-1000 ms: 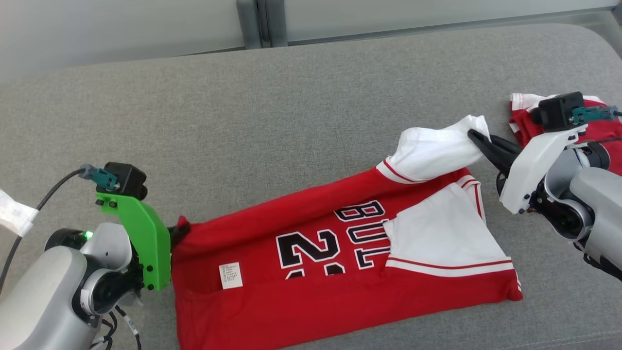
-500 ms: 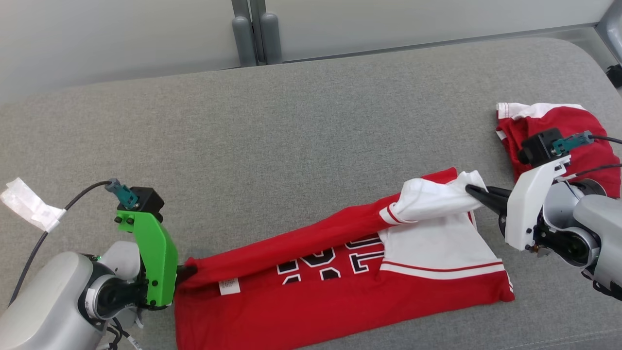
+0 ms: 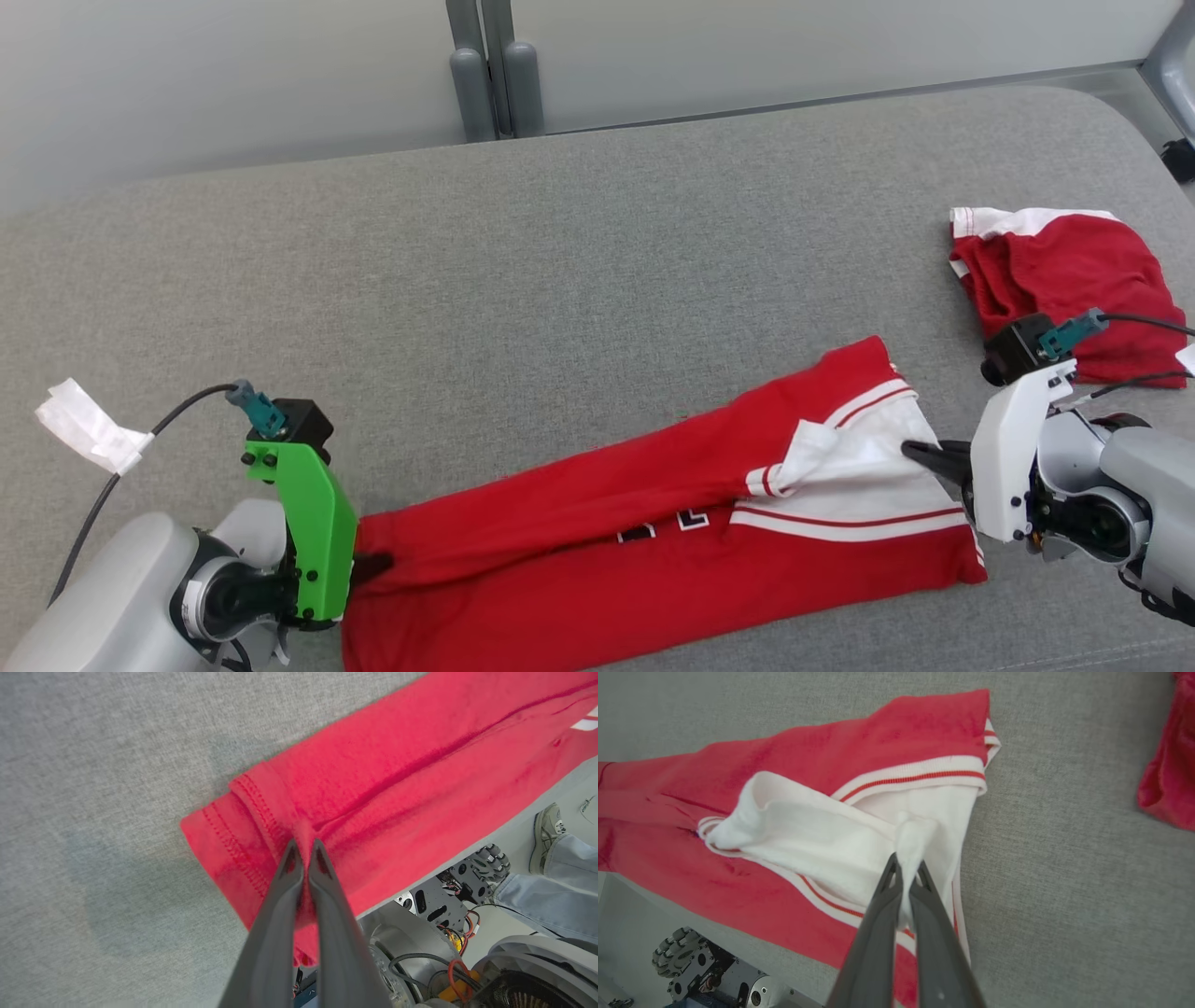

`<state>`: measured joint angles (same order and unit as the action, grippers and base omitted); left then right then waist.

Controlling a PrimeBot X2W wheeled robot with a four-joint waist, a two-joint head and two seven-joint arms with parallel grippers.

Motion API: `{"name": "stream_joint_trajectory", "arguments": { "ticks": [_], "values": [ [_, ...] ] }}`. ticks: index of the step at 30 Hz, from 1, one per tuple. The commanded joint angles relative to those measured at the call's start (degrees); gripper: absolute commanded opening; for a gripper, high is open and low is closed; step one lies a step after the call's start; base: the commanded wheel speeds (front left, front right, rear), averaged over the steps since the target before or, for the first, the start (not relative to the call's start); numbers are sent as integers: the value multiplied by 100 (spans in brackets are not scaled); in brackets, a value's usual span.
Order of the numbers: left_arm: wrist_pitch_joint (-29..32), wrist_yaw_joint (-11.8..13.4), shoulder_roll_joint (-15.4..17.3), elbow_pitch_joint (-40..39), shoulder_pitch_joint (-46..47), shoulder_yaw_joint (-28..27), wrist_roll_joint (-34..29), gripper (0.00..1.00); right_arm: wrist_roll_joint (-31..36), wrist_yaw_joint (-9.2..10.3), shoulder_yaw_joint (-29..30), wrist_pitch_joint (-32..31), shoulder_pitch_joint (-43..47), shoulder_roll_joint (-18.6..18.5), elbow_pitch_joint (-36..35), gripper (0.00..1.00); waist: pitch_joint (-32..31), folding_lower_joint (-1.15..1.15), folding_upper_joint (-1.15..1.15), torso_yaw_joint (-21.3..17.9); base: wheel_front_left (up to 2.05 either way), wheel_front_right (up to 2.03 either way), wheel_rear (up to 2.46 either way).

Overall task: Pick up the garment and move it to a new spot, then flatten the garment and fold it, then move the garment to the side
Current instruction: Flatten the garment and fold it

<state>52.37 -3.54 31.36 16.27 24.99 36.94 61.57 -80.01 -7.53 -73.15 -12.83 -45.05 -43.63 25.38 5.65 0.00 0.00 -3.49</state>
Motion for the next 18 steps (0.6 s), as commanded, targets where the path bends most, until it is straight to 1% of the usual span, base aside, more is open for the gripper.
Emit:
{"name": "stream_joint_trajectory", "arguments": {
  "ticks": [1,2,5,10,13,15,18],
  "values": [
    [22,-29,13,23,-89,0,81,76,-9,8,-9,-37,94,15,42,72,-39,0,0,13,0,0,0],
    [50,-35,8,38,-111,12,101,100,-26,9,-10,-90,131,17,81,100,-66,0,0,21,0,0,0],
    [97,-46,59,49,-158,28,112,100,-38,8,-16,-168,195,-5,125,100,-148,0,0,38,0,0,0],
    [-50,4,140,-24,-239,-78,135,100,-70,8,-16,-143,302,-105,103,100,-333,0,0,64,0,0,0],
    [-289,18,232,-163,-298,-164,20,100,-152,8,74,95,361,-169,26,100,-441,0,0,84,0,0,0],
    [-539,28,272,-301,-357,-266,-13,100,-215,8,171,364,429,-223,-43,100,-509,0,0,107,0,0,0],
    [-1101,102,379,-607,-432,-506,-186,100,-238,8,402,1013,521,-293,-171,100,-571,0,0,142,0,0,0]
  ]
}}
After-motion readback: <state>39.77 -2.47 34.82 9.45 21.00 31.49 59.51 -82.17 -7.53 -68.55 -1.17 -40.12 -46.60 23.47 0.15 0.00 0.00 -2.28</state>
